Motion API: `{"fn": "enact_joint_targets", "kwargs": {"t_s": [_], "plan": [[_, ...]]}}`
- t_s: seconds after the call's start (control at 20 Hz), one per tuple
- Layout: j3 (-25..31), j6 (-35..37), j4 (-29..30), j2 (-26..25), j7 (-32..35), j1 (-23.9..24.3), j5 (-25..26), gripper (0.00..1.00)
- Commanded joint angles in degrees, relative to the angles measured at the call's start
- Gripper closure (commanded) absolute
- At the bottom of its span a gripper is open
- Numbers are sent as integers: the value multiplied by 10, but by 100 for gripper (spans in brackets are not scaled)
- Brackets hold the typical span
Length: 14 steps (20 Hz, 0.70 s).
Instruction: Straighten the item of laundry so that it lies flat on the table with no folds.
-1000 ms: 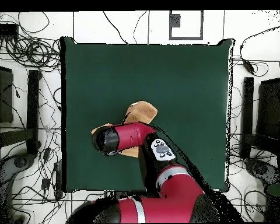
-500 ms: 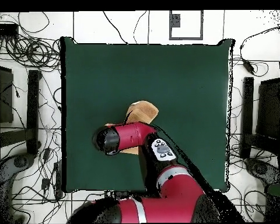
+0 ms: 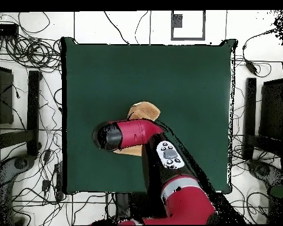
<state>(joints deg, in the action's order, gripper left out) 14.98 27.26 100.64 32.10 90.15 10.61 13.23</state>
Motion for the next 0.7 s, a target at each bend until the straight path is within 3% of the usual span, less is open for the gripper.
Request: {"fn": "enact_joint_targets", "kwargs": {"t_s": [0.05,0.3,0.4,0.7], "plan": [[67,46,23,35,54,12,-47,0],[48,74,7,29,44,2,-43,0],[25,119,-1,29,18,-9,-19,0],[-3,118,-3,19,3,-2,19,0]]}}
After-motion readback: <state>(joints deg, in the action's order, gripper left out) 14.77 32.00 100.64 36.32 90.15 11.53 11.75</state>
